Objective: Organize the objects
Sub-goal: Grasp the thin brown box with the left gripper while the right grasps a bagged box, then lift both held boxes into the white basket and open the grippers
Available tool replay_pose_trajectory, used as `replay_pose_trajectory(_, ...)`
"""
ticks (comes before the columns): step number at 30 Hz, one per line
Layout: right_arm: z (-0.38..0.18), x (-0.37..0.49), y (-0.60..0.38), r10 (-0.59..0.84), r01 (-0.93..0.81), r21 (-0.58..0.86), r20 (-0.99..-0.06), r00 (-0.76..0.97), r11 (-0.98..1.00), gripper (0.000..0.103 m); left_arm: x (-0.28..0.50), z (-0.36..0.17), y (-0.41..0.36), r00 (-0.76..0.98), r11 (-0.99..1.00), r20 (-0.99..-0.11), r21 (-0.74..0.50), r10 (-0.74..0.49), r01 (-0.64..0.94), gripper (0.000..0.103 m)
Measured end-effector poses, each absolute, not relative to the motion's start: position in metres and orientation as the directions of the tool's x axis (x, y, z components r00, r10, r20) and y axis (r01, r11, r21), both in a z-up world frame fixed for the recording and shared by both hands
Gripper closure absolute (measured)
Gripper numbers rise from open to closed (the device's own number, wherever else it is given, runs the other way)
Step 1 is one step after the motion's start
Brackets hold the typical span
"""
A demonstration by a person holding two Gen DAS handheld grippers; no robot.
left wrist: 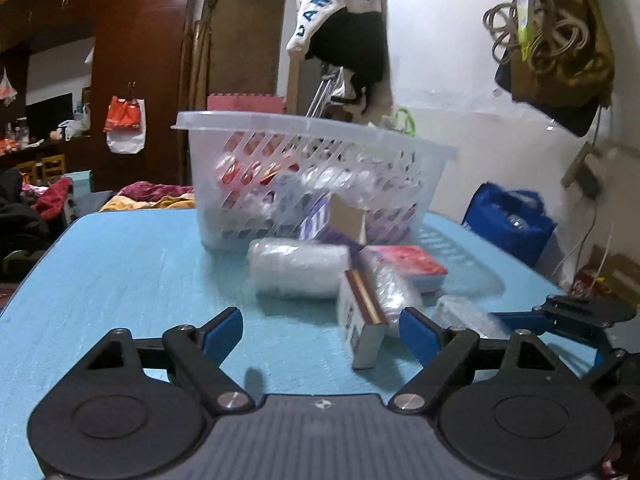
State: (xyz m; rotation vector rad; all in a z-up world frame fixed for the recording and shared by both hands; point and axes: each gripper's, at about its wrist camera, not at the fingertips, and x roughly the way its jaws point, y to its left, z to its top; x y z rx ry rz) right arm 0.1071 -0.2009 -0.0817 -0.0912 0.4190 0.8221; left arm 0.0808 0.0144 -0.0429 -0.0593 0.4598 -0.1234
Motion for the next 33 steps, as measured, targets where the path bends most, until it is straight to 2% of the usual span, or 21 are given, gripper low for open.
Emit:
replay_pose_trajectory(2,-0.083,0.106,-0.204,0.665,-0.703,0.070,-0.403,0.629,0.707,0.058,0.078,-0.045,0.014,0.889,0.992,-0.440,-0.072,-0.129,0.108,0.015)
replay_pose_trajectory(6,-0.085,0.098,-0.223,0.626,-0.664,0.052,-0.394,0.673,0.746,0.058,0.077,-0.048,0.003,0.893,0.996,-0.444,-0.002,-0.077,0.085,0.015)
replay_pose_trajectory(11,-0.085,0.102,-0.238,0.591,-0.627,0.044,-0.389,0.707,0.778,0.058,0.077,-0.052,-0.005,0.892,0.993,-0.447,0.117,0.071,-0.021,0.014)
replay_pose_trajectory(18,-0.086,0.110,-0.236,0.602,-0.634,0.057,-0.389,0.697,0.771,0.056,0.084,-0.050,-0.014,0.885,0.993,-0.465,0.118,0.032,0.026,0.015)
replay_pose_trajectory(20,-0.087,0.111,-0.235,0.600,-0.633,0.054,-0.391,0.698,0.772,0.057,0.088,-0.052,-0.016,0.881,0.994,-0.472,0.107,0.020,0.034,0.021)
replay_pose_trajectory(21,-0.087,0.111,-0.236,0.598,-0.633,0.051,-0.393,0.698,0.772,0.057,0.090,-0.052,-0.016,0.880,0.994,-0.474,0.100,0.011,0.041,0.035)
replay_pose_trajectory(22,-0.087,0.110,-0.237,0.599,-0.633,0.051,-0.392,0.698,0.772,0.058,0.091,-0.053,-0.016,0.878,0.995,-0.479,0.092,0.001,0.049,0.059)
replay_pose_trajectory(24,-0.086,0.109,-0.237,0.602,-0.636,0.051,-0.389,0.698,0.770,0.058,0.091,-0.055,-0.013,0.875,0.996,-0.482,0.052,-0.041,0.075,0.084)
replay_pose_trajectory(33,-0.076,0.105,-0.245,0.619,-0.644,0.056,-0.348,0.704,0.763,0.059,0.054,-0.040,0.005,0.936,0.998,-0.347,0.000,-0.053,0.057,0.085)
